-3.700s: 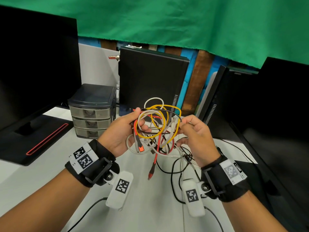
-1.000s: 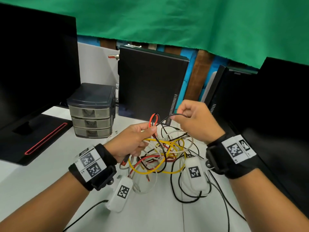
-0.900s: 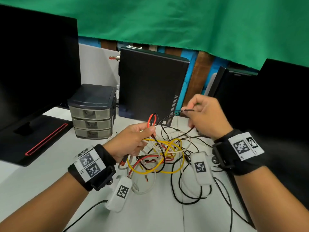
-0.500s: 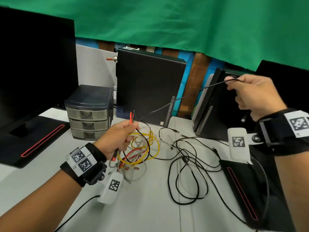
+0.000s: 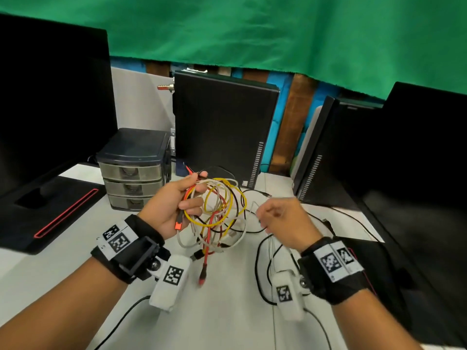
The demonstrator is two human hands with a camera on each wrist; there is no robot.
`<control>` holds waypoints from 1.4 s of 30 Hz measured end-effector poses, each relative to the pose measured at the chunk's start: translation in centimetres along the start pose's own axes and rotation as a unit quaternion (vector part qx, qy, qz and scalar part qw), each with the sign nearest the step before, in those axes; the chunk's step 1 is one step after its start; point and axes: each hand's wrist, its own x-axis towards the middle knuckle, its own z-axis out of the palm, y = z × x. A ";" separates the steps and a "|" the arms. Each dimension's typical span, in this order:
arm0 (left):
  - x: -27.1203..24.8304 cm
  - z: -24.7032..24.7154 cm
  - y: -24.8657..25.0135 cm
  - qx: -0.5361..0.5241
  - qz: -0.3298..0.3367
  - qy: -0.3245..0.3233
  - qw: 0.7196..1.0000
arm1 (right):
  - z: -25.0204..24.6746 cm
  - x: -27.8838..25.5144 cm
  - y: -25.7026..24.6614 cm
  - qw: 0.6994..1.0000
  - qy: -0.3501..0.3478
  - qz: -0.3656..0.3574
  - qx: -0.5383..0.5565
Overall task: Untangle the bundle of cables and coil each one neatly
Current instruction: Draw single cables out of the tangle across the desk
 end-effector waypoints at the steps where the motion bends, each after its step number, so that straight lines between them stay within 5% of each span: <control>1: 0.0 0.0 0.0 -0.021 -0.008 -0.006 1.000 | 0.7 -0.1 0.5 0.999 -0.029 0.013 0.008; 5: -0.1 -0.1 0.0 -0.084 -0.030 -0.026 0.996 | 2.5 -1.0 0.2 0.990 -0.110 0.020 0.081; 19: -0.2 0.5 -0.2 -0.088 0.033 0.025 0.995 | 3.5 -1.3 -1.2 0.944 -0.116 -0.061 0.303; 31: -0.7 0.5 0.7 -0.091 0.056 0.016 0.994 | 2.5 -1.2 -1.8 0.913 0.040 -0.033 0.404; 37: -0.8 -1.0 3.3 -0.096 0.077 -0.002 0.992 | -2.9 -0.6 1.3 0.953 0.143 -0.028 0.266; 42: -0.5 -3.0 5.1 -0.055 0.100 0.012 0.993 | -9.6 0.6 4.5 0.923 0.269 0.021 0.274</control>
